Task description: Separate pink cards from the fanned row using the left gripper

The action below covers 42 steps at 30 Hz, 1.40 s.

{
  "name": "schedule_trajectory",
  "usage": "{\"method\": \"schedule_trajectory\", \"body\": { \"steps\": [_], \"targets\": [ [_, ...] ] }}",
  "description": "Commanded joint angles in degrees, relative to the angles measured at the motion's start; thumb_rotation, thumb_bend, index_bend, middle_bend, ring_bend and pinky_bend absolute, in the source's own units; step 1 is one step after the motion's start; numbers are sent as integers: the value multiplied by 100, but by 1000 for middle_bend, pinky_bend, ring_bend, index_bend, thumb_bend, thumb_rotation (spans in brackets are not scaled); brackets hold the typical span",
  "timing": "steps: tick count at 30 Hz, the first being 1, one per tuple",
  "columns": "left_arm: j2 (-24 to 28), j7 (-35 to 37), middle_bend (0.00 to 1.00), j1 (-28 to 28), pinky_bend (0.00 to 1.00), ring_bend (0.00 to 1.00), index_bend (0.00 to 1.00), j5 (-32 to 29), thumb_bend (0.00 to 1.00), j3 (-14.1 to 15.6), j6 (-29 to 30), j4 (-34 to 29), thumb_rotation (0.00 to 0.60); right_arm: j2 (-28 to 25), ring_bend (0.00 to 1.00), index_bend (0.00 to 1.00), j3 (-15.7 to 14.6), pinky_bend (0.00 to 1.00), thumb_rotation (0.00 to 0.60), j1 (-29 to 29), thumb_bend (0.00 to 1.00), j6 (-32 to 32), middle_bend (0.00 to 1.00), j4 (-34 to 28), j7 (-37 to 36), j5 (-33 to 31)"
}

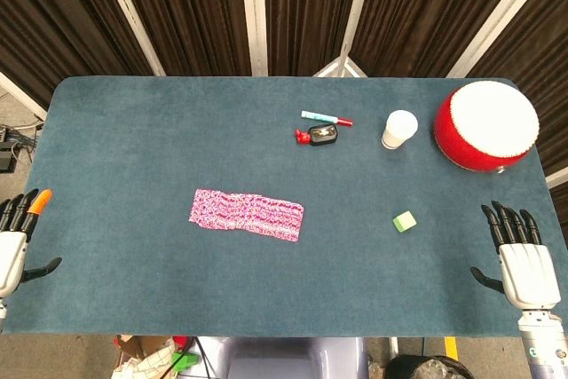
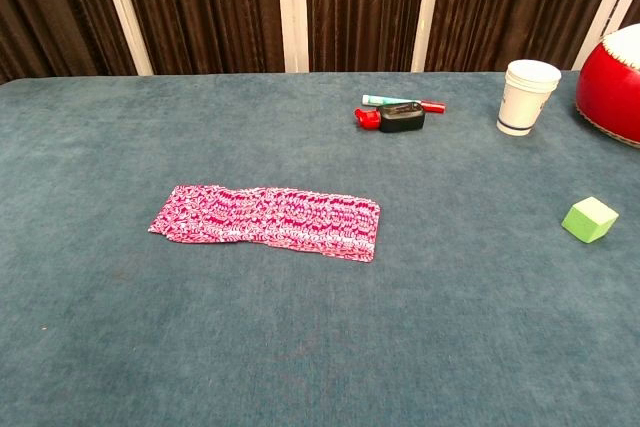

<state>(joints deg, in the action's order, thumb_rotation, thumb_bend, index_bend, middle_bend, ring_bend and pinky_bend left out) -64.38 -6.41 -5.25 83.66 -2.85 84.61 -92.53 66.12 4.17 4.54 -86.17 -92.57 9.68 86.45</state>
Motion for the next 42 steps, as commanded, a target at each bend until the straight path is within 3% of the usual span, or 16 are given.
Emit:
{"method": "schedule_trajectory", "body": {
  "steps": [1,31,35,39,42],
  "targets": [
    [9,5,0,11,19,0,28,25,201,10,23,-13,600,-3,96,16,-8,71,600,-12,129,-13,72,-7,-16,5],
    [-39,27,0,-19,29,0,20,48,202,26,-32,54,600,-11,95,16,-12,71,600,27,129,28,71,0,-29,44],
    [-44,87,10,-51,161,48,19,128,204,22,-24,93,600,-11,96,17,-20,71,600,14,128,17,71,-6,-51,41],
    [-69,217,150,-99,377,189,19,308,215,32,19,176,600,-15,96,16,-32,71,600,10,129,22,71,-13,-74,45],
    [-80,324,226,-143,440,234,19,367,220,-3,39,246,600,-12,96,16,-33,71,600,-1,128,0,71,-16,-111,53]
  ]
}}
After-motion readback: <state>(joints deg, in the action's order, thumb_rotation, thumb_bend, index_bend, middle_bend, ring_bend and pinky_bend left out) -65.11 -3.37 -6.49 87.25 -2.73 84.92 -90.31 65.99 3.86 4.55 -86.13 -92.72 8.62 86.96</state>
